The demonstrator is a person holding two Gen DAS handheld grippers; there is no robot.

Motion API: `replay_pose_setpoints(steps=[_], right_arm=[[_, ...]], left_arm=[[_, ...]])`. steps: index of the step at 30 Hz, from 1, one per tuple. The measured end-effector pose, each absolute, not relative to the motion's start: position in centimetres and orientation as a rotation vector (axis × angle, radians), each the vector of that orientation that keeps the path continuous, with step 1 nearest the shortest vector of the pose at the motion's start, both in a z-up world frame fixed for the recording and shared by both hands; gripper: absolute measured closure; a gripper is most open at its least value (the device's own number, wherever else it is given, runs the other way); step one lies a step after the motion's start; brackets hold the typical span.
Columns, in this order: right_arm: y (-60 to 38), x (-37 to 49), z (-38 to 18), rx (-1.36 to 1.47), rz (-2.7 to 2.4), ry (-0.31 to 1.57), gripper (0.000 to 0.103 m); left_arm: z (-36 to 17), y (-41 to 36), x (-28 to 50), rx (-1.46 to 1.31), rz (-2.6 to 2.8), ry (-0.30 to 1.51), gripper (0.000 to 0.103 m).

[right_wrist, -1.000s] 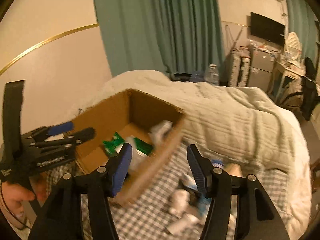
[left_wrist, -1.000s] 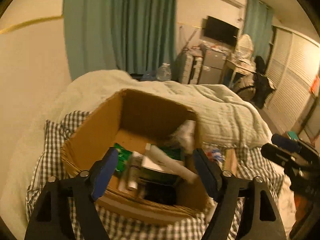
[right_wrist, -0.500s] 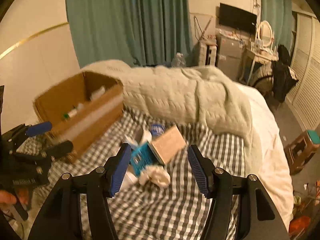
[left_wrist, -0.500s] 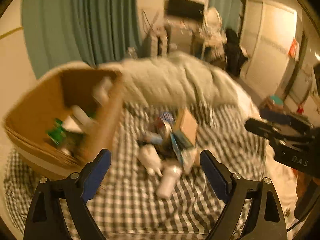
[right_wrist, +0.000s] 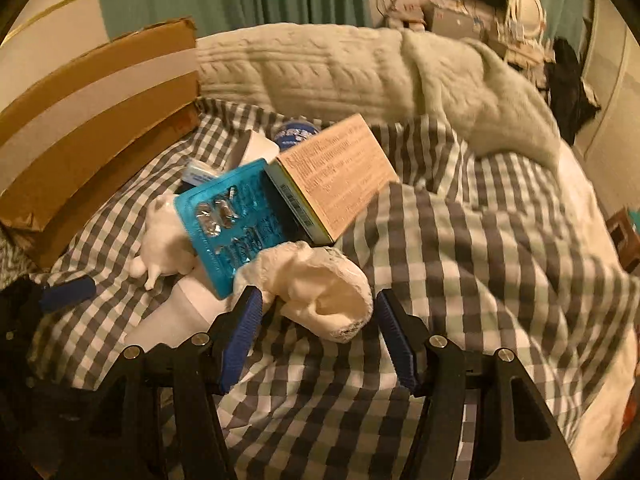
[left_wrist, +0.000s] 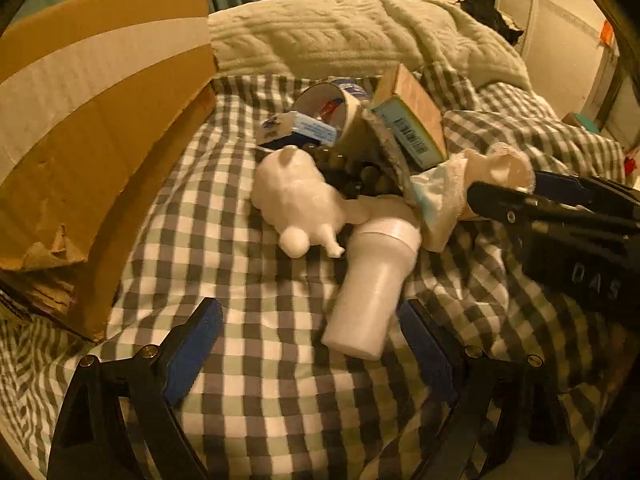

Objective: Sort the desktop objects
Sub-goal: 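Grasp the white lace cloth with the right tool while the left tool grasps the white bottle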

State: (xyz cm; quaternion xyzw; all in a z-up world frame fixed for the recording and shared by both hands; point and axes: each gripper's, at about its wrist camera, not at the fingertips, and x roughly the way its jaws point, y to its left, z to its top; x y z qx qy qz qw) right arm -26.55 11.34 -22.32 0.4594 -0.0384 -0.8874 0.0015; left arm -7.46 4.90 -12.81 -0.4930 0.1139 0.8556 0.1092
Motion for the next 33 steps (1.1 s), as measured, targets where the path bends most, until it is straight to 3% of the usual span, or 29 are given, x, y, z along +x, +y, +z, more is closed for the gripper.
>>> replay_pose_setpoints(steps=[3,7,8,9,10,11,13,33], right_arm=[[12.0,-26.3,-22.3,1.438,-2.779,-0.189,0.045],[12.0,-26.8,-23.4,1.476,-2.718,-0.249,0.064],[12.1,-26.9,-23.6,1.494,-2.716,-0.259,0.068],[12.1,-27.0,-23.7,1.502,-2.71,-0.266,0.079],[12.1,-27.1,-23.8,1.503,-2.697,-0.279,0.087],[12.2,-27.0,-24.0,1.498,-2.695,-0.294,0.087],[12.3,-27.0,-24.0,1.483,-2.699,-0.305,0.09],[12.2,-22.1,-19.5,1.221,-2.824,-0.324,0.091]], left_arm=[[-13.4,5.5,-7.4,-1.469,2.485,0.378,0.01],[-14.3,6.6,-7.9,-1.495,2.424,0.438,0.012],[-14.5,6.6,-8.0,-1.499,2.423,0.429,0.017],[-14.7,6.5,-8.1,-1.503,2.42,0.418,0.022],[-14.8,6.3,-8.1,-1.507,2.419,0.402,0.036],[-14.8,6.1,-8.1,-1.511,2.418,0.383,0.047],[-14.6,5.6,-8.0,-1.503,2.406,0.322,0.059],[-10.6,2.5,-6.7,-1.327,2.464,0.004,0.069]])
